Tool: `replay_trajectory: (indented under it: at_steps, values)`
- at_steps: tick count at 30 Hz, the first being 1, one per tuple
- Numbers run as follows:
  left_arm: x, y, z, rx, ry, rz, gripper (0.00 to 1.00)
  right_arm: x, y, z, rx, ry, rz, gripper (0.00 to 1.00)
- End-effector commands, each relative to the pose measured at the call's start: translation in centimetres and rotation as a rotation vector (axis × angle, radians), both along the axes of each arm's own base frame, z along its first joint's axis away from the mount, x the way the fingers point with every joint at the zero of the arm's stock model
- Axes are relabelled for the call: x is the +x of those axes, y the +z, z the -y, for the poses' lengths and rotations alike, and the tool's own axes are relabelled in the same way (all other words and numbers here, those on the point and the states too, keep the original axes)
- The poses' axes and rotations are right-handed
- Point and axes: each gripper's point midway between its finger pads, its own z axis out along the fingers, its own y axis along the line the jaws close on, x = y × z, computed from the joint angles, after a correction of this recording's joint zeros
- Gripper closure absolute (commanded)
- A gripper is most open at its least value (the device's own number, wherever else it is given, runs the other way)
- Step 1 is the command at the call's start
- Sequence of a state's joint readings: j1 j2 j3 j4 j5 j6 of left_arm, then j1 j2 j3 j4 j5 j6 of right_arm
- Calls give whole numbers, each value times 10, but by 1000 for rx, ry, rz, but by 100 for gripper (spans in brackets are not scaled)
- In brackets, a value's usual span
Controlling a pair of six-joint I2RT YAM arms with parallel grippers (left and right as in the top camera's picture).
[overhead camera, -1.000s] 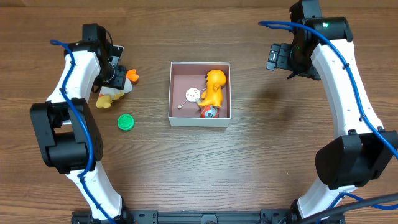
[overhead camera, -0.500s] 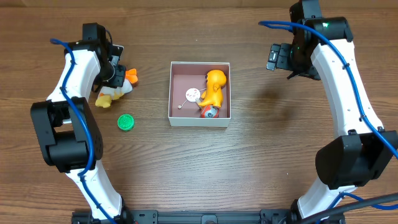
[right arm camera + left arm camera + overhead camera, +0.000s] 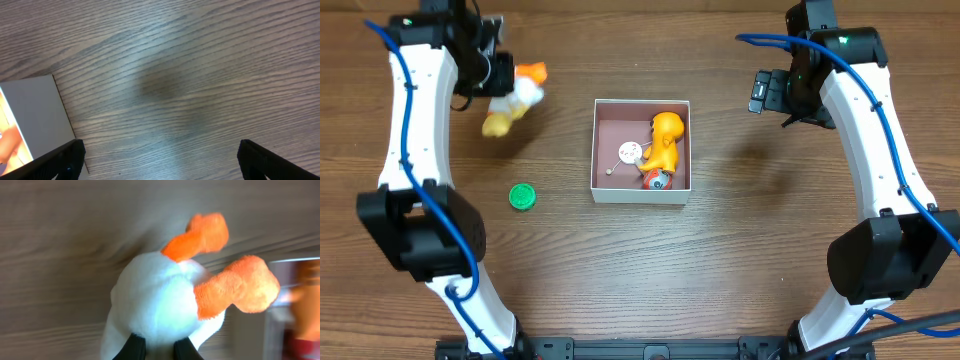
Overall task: Pack container
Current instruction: 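Lift the plush duck with left gripper into the box and release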
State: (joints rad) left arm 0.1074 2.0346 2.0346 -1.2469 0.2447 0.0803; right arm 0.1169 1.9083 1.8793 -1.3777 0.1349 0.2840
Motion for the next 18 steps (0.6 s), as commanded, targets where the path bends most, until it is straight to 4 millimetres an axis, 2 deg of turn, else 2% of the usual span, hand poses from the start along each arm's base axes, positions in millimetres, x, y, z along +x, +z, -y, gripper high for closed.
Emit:
replay_trajectory:
  at_steps: [1,3,5,9,15,18]
  values:
    - [-9,92,83,-355,-105,160,96,3,16,1,-1,1,49,0]
    - [-14,103,102,-386,-101,161,96,3,16,1,-1,1,49,0]
    - [-19,105,123,-388,-112,145,96,3,16,1,-1,1,49,0]
    - [-31,94,168,-305,-137,107,96,3,16,1,-1,1,49,0]
    - [-51,70,210,-103,-37,71,96,3,16,1,-1,1,49,0]
    - [-57,56,215,-50,35,43,96,3,16,1,-1,1,49,0]
